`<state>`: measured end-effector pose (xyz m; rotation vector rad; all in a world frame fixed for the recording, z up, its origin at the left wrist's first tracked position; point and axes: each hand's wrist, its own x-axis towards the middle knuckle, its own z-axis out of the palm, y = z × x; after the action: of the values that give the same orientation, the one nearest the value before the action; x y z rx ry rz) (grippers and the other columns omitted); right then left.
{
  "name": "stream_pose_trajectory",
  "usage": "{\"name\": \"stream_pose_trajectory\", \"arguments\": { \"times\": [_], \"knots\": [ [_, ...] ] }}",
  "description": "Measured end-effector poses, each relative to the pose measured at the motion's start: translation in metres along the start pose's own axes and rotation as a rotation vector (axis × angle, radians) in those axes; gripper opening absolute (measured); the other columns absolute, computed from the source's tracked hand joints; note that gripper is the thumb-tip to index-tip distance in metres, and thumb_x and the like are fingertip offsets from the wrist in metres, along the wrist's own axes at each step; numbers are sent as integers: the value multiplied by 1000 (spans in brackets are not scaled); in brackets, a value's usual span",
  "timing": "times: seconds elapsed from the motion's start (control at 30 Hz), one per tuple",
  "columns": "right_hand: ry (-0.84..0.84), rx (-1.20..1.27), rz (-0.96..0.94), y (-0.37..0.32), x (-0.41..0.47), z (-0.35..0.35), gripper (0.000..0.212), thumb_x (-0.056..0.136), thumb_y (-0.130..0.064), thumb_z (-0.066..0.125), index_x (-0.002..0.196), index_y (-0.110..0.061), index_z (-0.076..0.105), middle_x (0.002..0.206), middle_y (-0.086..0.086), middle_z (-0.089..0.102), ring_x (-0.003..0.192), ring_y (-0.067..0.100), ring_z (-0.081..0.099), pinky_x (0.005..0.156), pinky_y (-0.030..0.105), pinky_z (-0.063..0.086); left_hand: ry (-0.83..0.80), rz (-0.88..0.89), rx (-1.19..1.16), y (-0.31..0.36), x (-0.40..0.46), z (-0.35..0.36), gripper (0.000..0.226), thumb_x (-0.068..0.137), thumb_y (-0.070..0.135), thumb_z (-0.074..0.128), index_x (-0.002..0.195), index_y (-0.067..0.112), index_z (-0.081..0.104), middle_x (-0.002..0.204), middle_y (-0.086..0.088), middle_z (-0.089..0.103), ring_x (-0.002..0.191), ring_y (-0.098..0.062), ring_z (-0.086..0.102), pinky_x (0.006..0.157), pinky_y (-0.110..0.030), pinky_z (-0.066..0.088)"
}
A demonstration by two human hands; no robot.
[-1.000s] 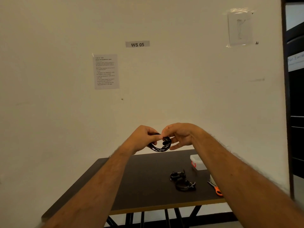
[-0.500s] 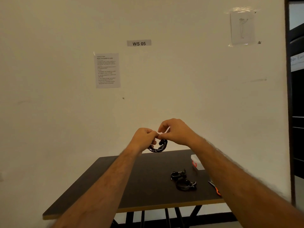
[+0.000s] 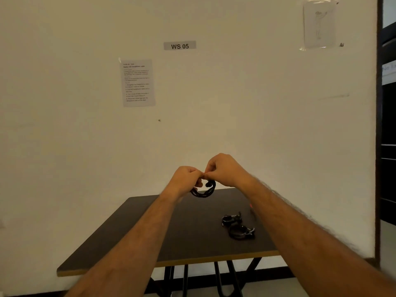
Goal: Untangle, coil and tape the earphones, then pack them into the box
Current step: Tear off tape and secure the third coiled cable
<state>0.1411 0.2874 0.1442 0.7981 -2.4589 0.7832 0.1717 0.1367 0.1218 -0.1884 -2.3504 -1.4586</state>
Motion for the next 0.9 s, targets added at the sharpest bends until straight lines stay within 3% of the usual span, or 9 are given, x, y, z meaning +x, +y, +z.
{"name": "stream_pose_trajectory", "arguments": {
  "times": [0.13,0.23,0.33,0.6,0.7,0.8,0.9],
  "knots": [
    [-45,161,69,16,-4,16,8,81,-18,75,82,-10,74,81,1,72,77,15,68,73,31,59,-36,-57,2,-16,2,7,24,96,18,56,80,8,71,74,-5,65,67,-12,61,69,-31,50],
    [-48,244,150,29,-9,33,12,79,-16,76,89,-10,74,78,0,70,70,10,67,58,20,53,-45,-122,-24,-36,5,18,26,95,21,59,76,7,69,71,-5,66,70,-17,61,73,-36,53],
    [-78,244,225,45,-15,59,5,79,-13,74,81,-9,77,69,-2,68,57,6,60,51,17,46,-47,-156,-47,-65,7,32,26,96,22,61,78,7,72,71,-5,68,68,-16,63,68,-31,52],
    [-65,155,457,106,-27,135,7,88,-18,71,90,-15,77,87,0,73,75,12,69,74,34,61,-15,-349,-127,-155,18,70,13,98,18,57,108,16,66,106,-9,69,96,-19,68,72,-32,59],
    [-68,102,530,123,-27,151,9,89,-20,70,93,-14,76,89,3,74,75,12,69,74,34,61,-42,-401,-80,-177,23,81,29,96,15,60,125,14,60,110,-5,66,97,-17,66,76,-32,59],
    [-93,68,591,136,-20,163,11,89,-21,71,93,-13,76,90,6,74,78,17,70,76,38,61,-39,-416,-31,-190,32,87,30,95,13,61,126,14,61,108,-3,65,96,-16,65,80,-34,60],
    [-139,24,613,144,-11,173,14,89,-23,70,95,-11,76,90,7,74,80,19,71,78,38,61,-12,-393,51,-198,45,93,29,95,14,63,123,14,64,104,-2,67,89,-13,66,70,-28,59]
  ]
}}
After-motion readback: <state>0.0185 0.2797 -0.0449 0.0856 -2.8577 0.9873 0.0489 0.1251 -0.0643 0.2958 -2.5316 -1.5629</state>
